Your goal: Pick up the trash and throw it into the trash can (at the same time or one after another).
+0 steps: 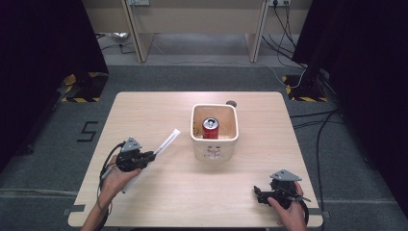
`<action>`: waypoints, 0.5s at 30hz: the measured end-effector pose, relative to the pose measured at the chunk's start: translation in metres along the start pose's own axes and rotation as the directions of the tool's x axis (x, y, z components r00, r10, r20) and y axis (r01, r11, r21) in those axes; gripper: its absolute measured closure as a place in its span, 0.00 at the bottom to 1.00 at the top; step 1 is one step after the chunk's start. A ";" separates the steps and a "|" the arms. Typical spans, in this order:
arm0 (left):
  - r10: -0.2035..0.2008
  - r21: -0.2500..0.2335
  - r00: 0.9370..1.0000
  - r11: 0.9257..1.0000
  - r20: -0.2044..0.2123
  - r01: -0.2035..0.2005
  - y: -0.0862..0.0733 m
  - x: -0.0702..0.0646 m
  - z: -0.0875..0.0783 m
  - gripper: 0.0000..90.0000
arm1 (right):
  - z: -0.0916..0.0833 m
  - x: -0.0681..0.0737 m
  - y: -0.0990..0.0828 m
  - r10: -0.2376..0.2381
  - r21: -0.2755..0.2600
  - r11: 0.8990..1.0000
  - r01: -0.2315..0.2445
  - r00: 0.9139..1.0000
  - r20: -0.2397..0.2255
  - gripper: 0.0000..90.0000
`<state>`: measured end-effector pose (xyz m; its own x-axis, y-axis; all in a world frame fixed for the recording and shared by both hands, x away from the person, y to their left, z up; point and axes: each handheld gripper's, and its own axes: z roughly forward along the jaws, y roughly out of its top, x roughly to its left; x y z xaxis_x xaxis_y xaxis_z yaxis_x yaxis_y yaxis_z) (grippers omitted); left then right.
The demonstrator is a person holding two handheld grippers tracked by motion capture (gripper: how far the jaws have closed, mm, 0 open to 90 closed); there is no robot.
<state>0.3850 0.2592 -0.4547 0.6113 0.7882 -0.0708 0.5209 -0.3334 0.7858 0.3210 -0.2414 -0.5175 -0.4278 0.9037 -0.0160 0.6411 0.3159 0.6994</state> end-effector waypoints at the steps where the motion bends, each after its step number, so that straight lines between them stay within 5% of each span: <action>1: 0.001 -0.005 1.000 1.000 0.003 -0.001 0.002 0.000 -0.002 0.88 | 0.000 0.000 0.000 0.004 0.001 1.000 -0.004 1.000 0.001 0.00; 15: 0.049 -0.064 0.998 0.997 0.043 -0.046 0.045 -0.001 -0.025 0.88 | 0.000 0.000 0.000 0.004 0.001 1.000 -0.004 1.000 0.001 0.00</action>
<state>0.3922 0.2564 -0.4039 0.6609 0.7482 -0.0583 0.4527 -0.3355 0.8261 0.3207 -0.2411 -0.5175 -0.4250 0.9051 -0.0137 0.6437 0.3128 0.6985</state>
